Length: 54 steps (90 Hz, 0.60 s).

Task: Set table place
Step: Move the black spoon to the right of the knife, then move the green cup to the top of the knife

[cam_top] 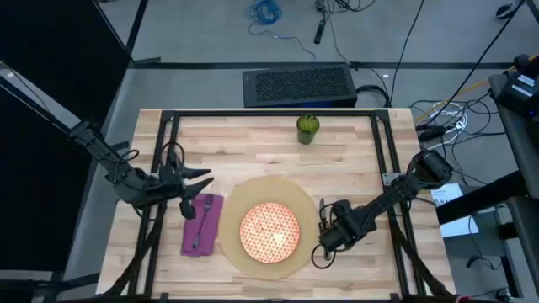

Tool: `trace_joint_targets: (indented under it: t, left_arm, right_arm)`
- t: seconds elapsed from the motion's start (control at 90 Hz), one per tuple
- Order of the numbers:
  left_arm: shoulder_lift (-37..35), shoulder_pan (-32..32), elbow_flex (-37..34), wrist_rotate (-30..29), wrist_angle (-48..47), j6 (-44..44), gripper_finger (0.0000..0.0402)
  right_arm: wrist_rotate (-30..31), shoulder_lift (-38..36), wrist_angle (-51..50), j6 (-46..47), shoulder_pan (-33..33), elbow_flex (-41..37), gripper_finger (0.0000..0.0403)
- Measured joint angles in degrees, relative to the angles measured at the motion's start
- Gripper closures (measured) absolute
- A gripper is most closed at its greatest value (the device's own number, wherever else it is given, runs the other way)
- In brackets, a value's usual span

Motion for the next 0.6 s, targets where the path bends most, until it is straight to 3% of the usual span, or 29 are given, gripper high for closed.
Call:
trace_joint_targets:
  t: [0.222,0.389,0.489,0.6]
  left_arm:
    - [0.0,0.0,0.0,0.0,0.0,0.0,0.0302]
    - [0.0,0.0,0.0,0.0,0.0,0.2,0.0302]
    - [0.0,0.0,0.0,0.0,0.0,0.3,0.0302]
    - [0.0,0.0,0.0,0.0,0.0,0.9,0.0302]
  right_arm:
    - [1.1,-1.8,-6.1,-2.6,-1.1,1.7,0.0317]
    - [12.6,-5.9,-15.4,-7.9,-4.7,6.3,0.0312]
    - [19.9,-9.2,-15.8,-14.9,-9.7,6.3,0.0312]
    - [20.9,-12.1,-14.8,-28.4,-20.0,5.9,0.0312]
